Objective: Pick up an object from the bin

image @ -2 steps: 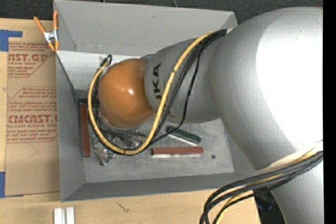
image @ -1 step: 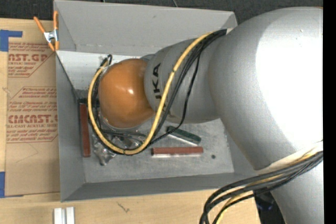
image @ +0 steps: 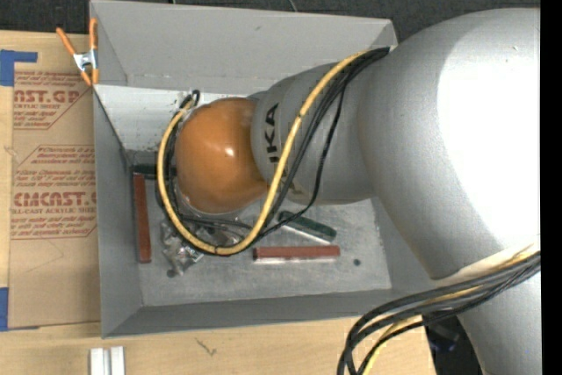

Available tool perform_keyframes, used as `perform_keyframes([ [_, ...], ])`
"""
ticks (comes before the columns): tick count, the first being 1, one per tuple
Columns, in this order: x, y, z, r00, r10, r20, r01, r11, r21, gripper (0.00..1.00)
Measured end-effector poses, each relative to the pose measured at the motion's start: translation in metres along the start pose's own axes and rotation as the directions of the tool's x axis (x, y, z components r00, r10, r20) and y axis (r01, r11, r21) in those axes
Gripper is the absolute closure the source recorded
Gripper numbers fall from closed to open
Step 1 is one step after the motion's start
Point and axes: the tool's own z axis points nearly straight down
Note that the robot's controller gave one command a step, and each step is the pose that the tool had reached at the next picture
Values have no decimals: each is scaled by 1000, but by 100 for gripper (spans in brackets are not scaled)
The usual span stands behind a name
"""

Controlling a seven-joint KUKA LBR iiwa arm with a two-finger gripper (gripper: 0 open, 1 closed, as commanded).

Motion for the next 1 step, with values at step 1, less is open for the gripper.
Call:
perform_keyframes([
  [1, 5, 35, -27, 991, -130, -6, 130, 991, 2, 0],
])
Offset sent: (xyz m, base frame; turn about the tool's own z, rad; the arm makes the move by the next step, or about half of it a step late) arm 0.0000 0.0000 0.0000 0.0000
